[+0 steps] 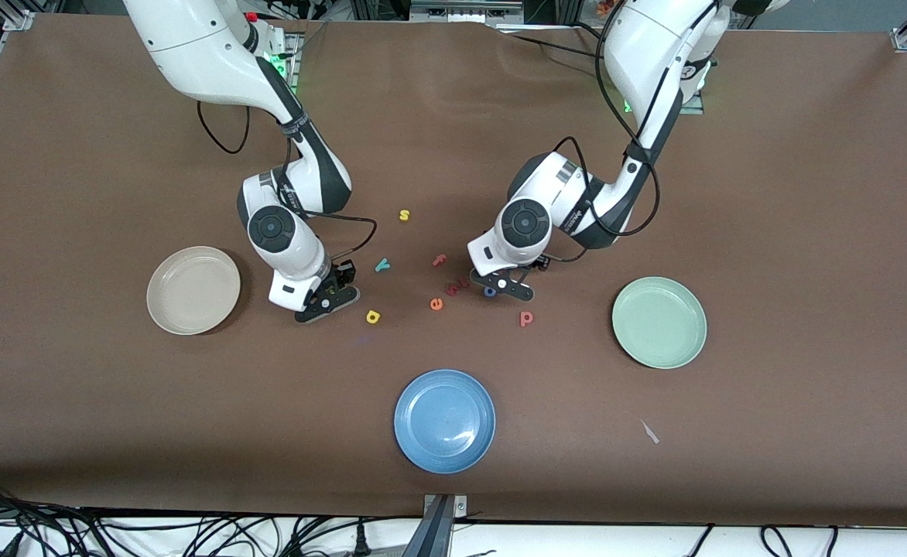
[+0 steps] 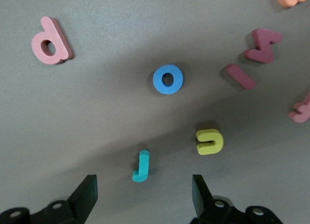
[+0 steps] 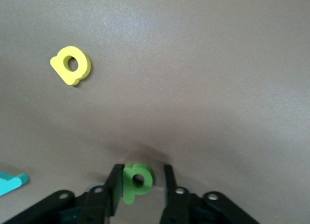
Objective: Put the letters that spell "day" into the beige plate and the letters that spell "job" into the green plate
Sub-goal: 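Grasp the green p with the right gripper while the left gripper lowers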
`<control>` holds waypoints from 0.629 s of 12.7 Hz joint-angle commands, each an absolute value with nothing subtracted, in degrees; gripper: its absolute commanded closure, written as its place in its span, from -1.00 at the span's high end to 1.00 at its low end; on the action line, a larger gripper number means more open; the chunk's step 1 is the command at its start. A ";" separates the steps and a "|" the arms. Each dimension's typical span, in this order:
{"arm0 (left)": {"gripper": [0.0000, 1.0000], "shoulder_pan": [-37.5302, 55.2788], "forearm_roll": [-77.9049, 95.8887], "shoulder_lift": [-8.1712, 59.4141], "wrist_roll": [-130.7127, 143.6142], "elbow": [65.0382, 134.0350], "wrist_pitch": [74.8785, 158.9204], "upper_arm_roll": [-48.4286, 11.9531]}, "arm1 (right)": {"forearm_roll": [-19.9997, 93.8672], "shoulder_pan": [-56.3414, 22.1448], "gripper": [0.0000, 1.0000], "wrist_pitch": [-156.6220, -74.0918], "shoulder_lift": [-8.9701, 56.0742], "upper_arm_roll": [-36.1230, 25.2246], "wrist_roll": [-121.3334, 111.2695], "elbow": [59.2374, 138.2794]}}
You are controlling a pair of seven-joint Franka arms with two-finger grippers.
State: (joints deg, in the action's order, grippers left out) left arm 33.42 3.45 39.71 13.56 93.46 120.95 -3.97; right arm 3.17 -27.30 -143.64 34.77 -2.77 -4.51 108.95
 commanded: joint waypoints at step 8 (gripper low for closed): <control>-0.30 34.54 0.70 40.34 14.41 95.10 123.13 -3.43 | 3.95 -26.54 -0.77 -123.95 32.61 -7.71 -4.48 100.37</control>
State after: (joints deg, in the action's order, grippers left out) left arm 33.80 2.27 40.47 13.58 94.80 122.40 -3.90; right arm 3.27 -27.21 -130.11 34.36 -4.75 -4.15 102.63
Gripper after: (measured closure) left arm 0.542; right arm 0.727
